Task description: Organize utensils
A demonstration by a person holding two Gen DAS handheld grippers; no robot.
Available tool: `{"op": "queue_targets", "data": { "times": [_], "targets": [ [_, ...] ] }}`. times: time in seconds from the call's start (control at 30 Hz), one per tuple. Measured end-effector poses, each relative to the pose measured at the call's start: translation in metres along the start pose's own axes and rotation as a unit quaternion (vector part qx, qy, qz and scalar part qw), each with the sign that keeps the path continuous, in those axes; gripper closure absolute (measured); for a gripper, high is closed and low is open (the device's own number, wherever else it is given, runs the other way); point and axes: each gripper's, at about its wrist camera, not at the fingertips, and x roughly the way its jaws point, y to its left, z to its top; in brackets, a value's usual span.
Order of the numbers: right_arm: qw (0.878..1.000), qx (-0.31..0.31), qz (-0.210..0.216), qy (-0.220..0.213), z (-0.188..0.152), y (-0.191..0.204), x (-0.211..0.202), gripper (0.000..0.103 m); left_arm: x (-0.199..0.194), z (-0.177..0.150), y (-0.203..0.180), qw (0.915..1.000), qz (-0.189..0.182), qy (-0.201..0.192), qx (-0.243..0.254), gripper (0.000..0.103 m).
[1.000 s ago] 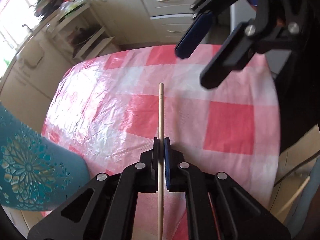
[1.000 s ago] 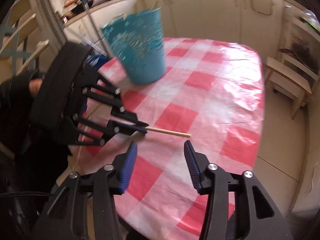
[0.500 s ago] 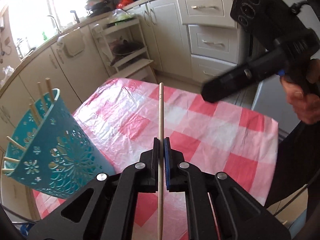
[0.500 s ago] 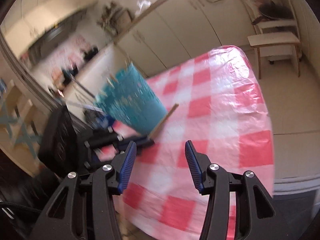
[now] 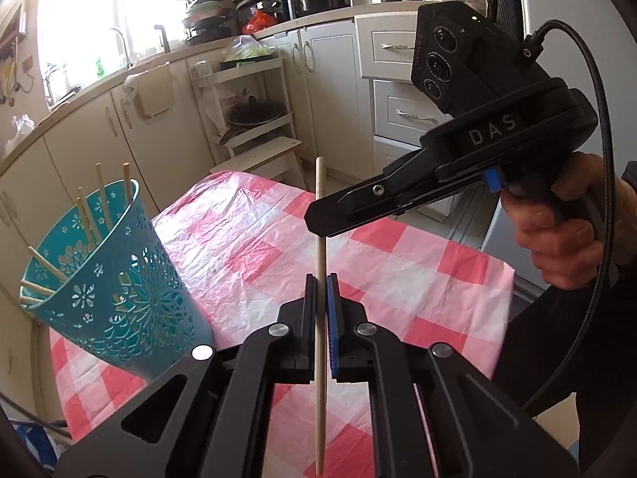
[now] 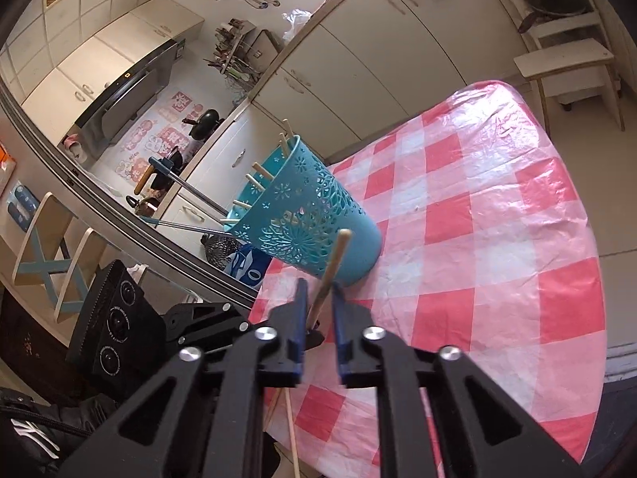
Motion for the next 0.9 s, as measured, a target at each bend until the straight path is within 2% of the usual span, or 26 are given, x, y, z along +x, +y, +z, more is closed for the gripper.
{"op": "queue_targets", "data": {
  "times": [0.23,0.37,0.5,0.6,0.73,0.83,0.9],
  "targets": [
    [1.000,-0.022,0.018,-0.008,-0.003,0.010,0.000,0.097,-0.005,-0.003,0.002,0.9999,0.005,-0.009,-0.006,0.098],
    [1.000,-0.001,0.030,0.001,-0.002,0.003,0.005,0.096,-0.006,-0.002,-0.002,0.9999,0.007,-0.010,0.007,0.098],
    [0.999,-0.026,0.028,-0.006,-0.002,0.010,0.003,0.097,-0.006,-0.002,-0.003,0.9999,0.008,-0.013,0.006,0.098],
    [0.999,-0.022,0.030,-0.008,-0.002,0.007,0.003,0.097,-0.005,-0.003,-0.005,0.9996,0.024,-0.007,0.014,0.096],
    [0.999,0.023,0.026,-0.029,0.004,-0.013,-0.002,0.097,-0.008,-0.013,0.004,0.9983,0.057,0.006,-0.009,0.075],
    [0.995,0.079,0.000,-0.053,0.008,-0.038,-0.005,0.097,-0.024,-0.026,0.019,0.9963,0.062,-0.001,-0.060,0.066],
    [0.990,0.122,0.013,-0.074,0.010,-0.054,-0.007,0.097,-0.035,-0.040,0.030,0.9921,0.064,-0.007,-0.108,0.063]
  ]
}}
